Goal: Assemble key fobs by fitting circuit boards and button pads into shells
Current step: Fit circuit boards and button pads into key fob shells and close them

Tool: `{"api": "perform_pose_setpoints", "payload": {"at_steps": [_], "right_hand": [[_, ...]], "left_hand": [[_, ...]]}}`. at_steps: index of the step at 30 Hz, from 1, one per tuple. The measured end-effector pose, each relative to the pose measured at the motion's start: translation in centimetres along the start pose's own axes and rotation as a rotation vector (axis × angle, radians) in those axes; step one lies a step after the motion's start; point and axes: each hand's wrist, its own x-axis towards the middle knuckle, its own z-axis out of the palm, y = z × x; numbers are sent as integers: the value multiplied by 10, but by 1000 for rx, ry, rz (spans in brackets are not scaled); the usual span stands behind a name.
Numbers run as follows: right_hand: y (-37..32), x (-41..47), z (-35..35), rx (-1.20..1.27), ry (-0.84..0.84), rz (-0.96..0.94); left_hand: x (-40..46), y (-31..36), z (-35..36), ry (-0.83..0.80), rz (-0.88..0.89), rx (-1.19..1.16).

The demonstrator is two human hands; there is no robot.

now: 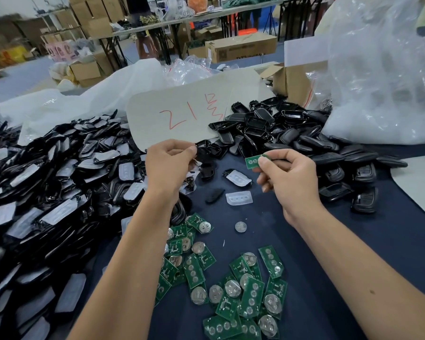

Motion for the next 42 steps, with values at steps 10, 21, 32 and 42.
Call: {"api": "perform_pose_setpoints", "payload": {"at_steps": [10,21,32,42], "right_hand": [[1,3,-3,40,48,44],[3,3,-3,13,25,43],[4,4,-3,25,10,29],[1,0,-2,116,-35,-19]], "left_hand": [[7,-20,-2,220,256,342],[-5,-16,14,-238,492,1072],[0,-16,4,-297,402,992],[-10,-6,20,-249,248,516]]}}
